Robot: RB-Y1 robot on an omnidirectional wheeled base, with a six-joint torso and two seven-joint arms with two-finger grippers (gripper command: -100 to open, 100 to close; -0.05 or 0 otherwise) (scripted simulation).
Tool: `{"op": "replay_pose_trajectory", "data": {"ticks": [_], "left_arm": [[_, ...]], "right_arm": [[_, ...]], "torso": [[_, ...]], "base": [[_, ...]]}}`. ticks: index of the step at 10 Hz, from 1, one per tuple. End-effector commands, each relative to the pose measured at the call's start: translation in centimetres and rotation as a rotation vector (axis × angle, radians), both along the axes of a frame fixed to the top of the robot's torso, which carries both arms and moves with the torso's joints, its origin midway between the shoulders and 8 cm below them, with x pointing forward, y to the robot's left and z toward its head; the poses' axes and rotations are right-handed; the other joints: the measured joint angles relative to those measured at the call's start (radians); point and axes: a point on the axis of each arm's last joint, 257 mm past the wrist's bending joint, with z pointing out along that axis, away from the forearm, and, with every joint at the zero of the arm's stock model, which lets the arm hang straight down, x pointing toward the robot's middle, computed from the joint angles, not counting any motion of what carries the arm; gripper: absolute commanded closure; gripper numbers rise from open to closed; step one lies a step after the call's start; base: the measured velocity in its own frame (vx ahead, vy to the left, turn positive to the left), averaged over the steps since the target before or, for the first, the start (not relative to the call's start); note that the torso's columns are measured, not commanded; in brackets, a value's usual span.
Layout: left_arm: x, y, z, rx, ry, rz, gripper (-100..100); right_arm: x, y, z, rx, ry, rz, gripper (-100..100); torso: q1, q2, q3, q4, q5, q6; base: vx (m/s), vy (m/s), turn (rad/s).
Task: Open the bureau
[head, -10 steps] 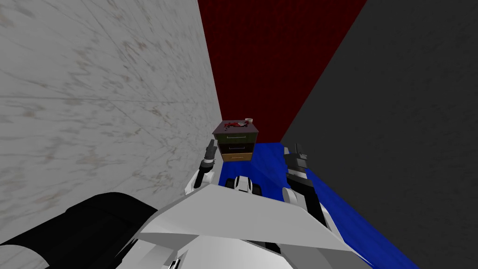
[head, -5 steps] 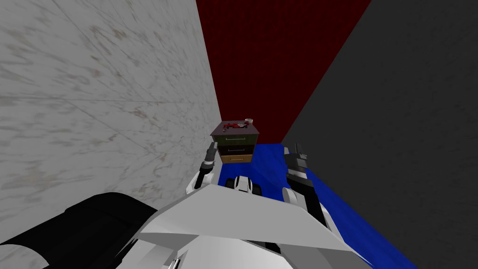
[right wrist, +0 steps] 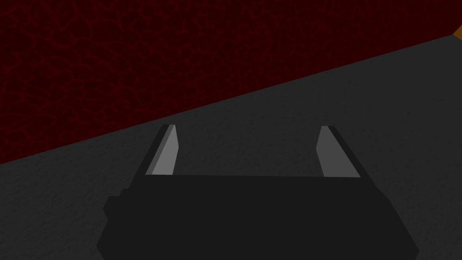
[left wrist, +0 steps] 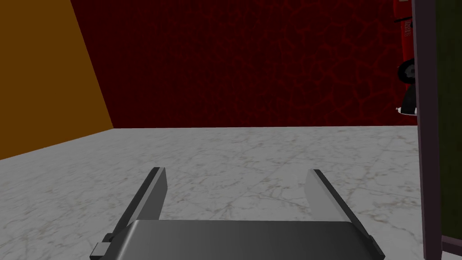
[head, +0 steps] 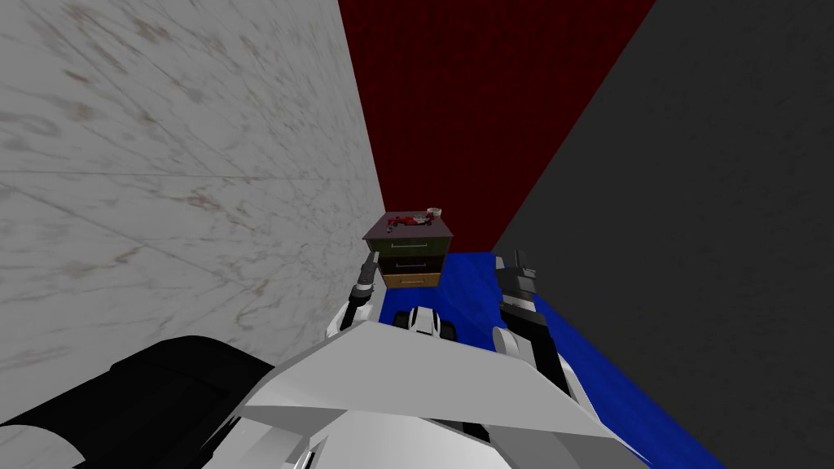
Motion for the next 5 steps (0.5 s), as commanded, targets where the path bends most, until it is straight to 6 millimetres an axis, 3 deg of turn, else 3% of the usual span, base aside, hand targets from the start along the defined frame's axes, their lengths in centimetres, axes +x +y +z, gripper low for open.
{"op": "replay_pose_trajectory", "data": {"ticks": [1,5], "left_arm": [[0.0,0.6,-1.7,0.002,0.019,0.007,-100],[-0.5,1.7,-4.3,0.009,0.03,0.017,-100]], "right_arm": [[0.0,0.0,0.0,0.0,0.0,0.0,0],[0.0,0.0,0.0,0.0,0.0,0.0,0]], "torso": [[0.001,0.001,0.001,0.0,0.0,0.0],[0.0,0.001,0.001,0.0,0.0,0.0]], "base": [[0.076,-0.003,0.006],[0.104,-0.009,0.011]]}}
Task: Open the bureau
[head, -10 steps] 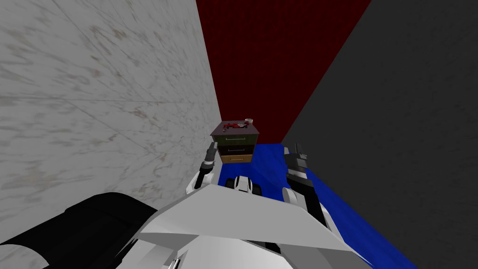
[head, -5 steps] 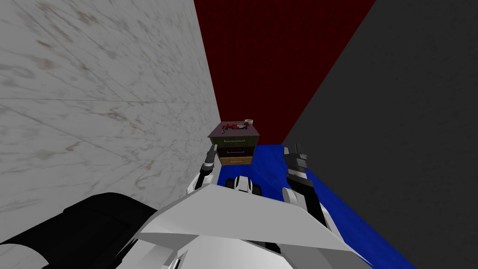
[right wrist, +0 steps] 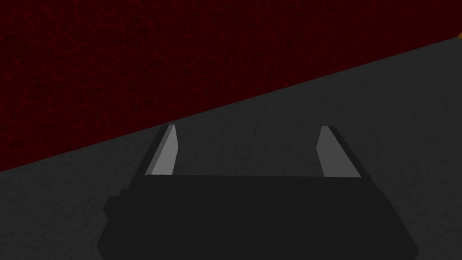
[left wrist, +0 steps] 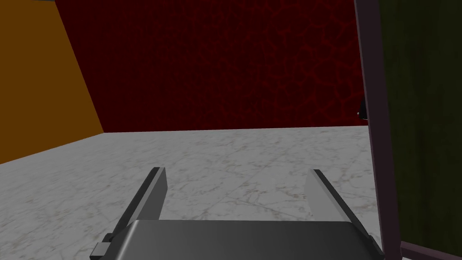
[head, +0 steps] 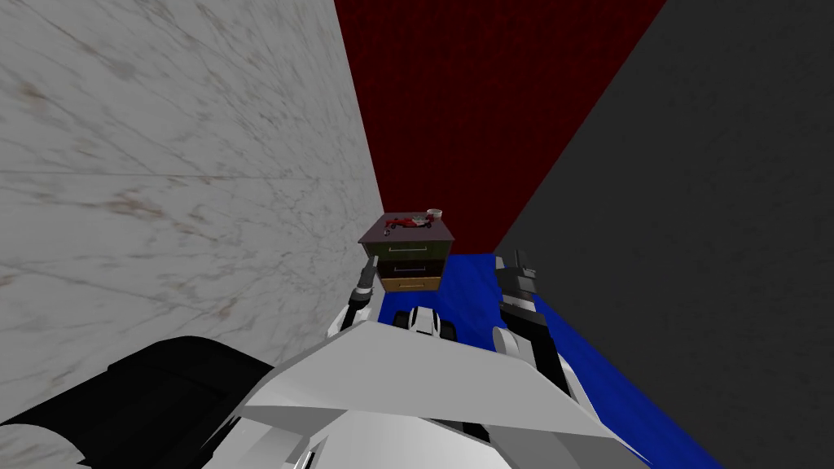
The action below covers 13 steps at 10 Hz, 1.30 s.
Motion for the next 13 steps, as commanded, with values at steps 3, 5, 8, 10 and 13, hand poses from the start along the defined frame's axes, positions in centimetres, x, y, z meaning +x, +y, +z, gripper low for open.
{"op": "replay_pose_trajectory", "data": {"ticks": [3,5,8,10,13], "left_arm": [[-0.4,1.0,-2.7,0.0,0.029,0.013,-100],[-0.7,1.4,-3.8,-0.001,0.038,0.018,-100],[-1.3,2.1,-5.7,-0.005,0.056,0.03,-100],[-1.9,2.5,-7.1,-0.014,0.063,0.04,-100],[-2.5,2.7,-8.7,-0.029,0.074,0.052,-100]], "right_arm": [[0.0,0.0,0.0,0.0,0.0,0.0,0],[0.0,0.0,0.0,0.0,0.0,0.0,0],[0.0,0.0,0.0,0.0,0.0,0.0,0],[0.0,0.0,0.0,0.0,0.0,0.0,0],[0.0,0.0,0.0,0.0,0.0,0.0,0]], "torso": [[0.0,0.002,0.001,0.001,0.0,0.0],[0.0,0.0,0.0,0.0,0.0,0.0],[0.0,-0.002,-0.001,0.0,0.0,0.0],[0.0,0.001,0.001,0.0,0.0,0.0],[0.0,0.001,0.001,0.001,0.0,0.0]], "base": [[0.071,-0.017,0.008],[0.075,-0.008,0.008],[0.107,-0.014,0.011],[0.102,-0.009,0.013],[0.092,-0.015,0.009]]}}
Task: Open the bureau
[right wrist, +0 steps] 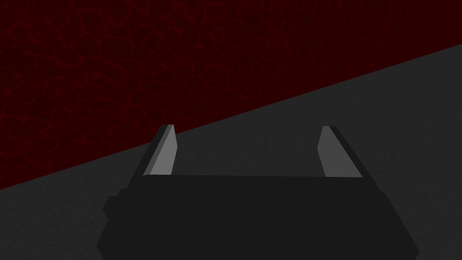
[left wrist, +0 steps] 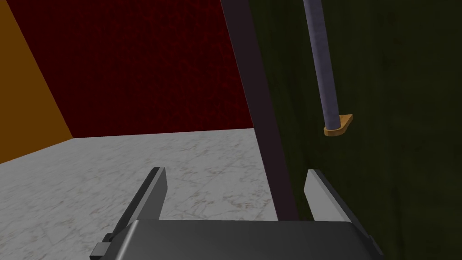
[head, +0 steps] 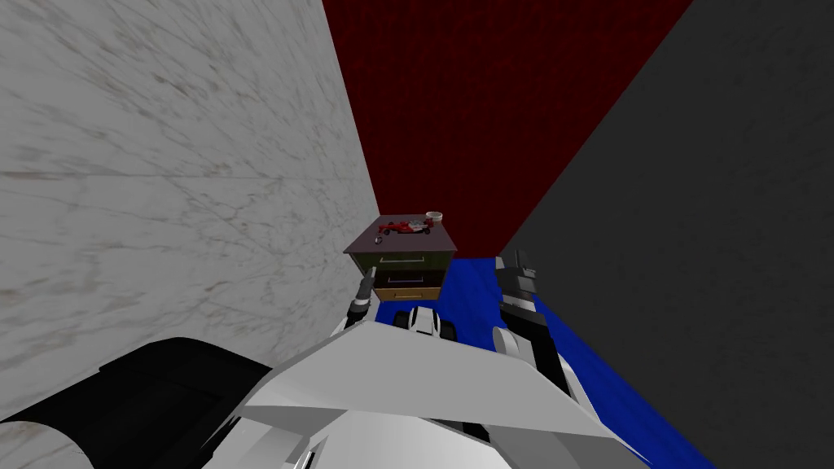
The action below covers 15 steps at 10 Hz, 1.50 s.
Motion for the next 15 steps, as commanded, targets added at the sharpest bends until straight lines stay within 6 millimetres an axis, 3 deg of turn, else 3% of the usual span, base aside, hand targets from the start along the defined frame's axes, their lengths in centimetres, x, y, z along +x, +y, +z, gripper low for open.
{"op": "replay_pose_trajectory", "data": {"ticks": [1,6,10,13,15], "left_arm": [[-0.7,0.3,-1.5,-0.013,0.017,0.011,-100],[-2.1,0.0,-4.4,-0.063,0.043,0.039,-100],[-3.1,-1.9,-6.5,-0.15,0.055,0.067,-100],[-3.3,-3.7,-7.2,-0.216,0.055,0.083,-100],[-2.2,-3.2,-6.8,-0.207,0.055,0.077,-100]], "right_arm": [[0.0,0.0,0.0,0.0,0.0,0.0,0],[0.0,0.0,0.0,0.0,0.0,0.0,0],[0.0,0.0,0.0,0.0,0.0,0.0,0],[0.0,0.0,0.0,0.0,0.0,0.0,0],[0.0,0.0,0.0,0.0,0.0,0.0,0]], "torso": [[0.0,-0.002,-0.001,-0.001,0.0,0.0],[-0.001,-0.002,-0.001,-0.001,0.0,0.0],[0.0,-0.001,-0.001,0.0,0.0,0.0],[0.0,0.0,0.0,0.0,0.0,0.0],[0.001,0.001,0.0,0.0,0.0,0.0]], "base": [[0.089,-0.022,0.006],[0.096,-0.011,0.01],[0.065,-0.013,0.007],[0.046,-0.005,0.004],[-0.002,-0.005,0.011]]}}
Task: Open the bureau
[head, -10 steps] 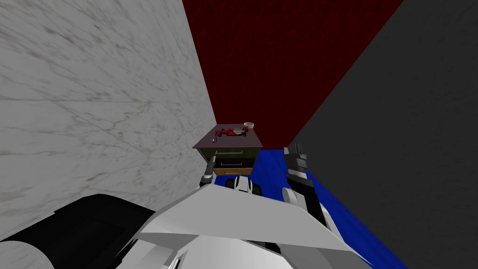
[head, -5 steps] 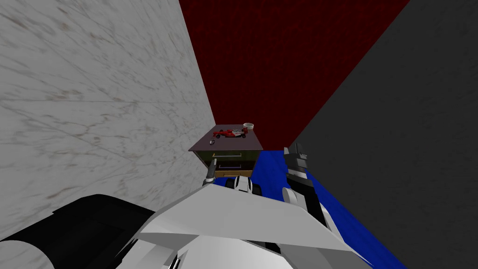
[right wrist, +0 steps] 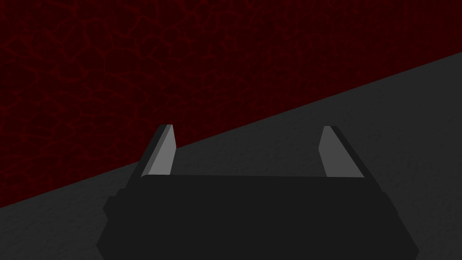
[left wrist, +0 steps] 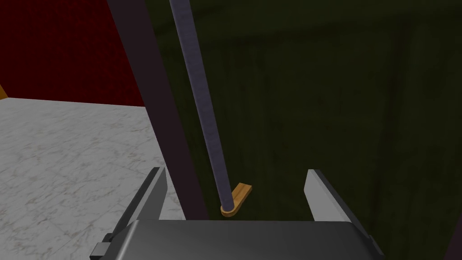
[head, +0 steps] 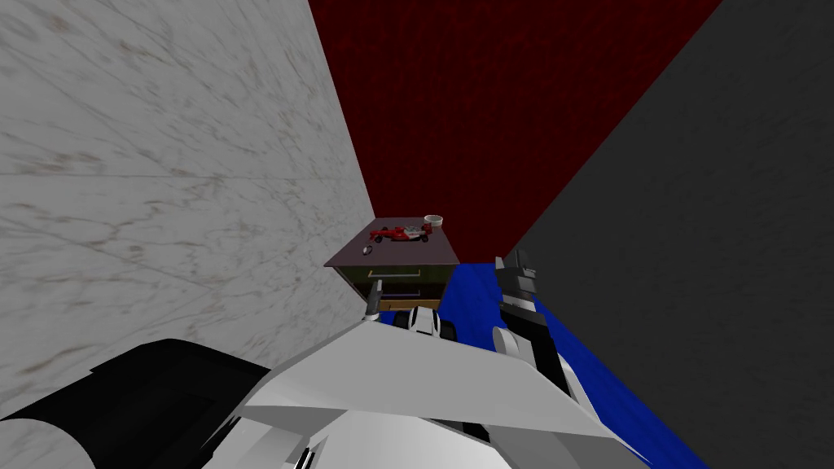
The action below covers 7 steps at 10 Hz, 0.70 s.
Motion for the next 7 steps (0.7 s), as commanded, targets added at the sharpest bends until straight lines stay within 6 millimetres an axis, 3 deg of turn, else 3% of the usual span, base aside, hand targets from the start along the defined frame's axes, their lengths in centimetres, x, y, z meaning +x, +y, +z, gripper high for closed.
{"op": "replay_pose_trajectory", "data": {"ticks": [1,7], "left_arm": [[1.7,0.4,0.6,0.0,0.0,-0.005,-100],[5.2,1.0,1.9,0.001,0.0,-0.015,-100]], "right_arm": [[0.0,0.0,0.0,0.0,0.0,0.0,0],[0.0,0.0,0.0,0.0,0.0,0.0,0]], "torso": [[-0.001,0.001,0.0,0.0,0.0,0.0],[0.0,-0.002,-0.001,-0.001,0.0,0.0]], "base": [[-0.037,-0.016,0.024],[-0.029,-0.015,0.016]]}}
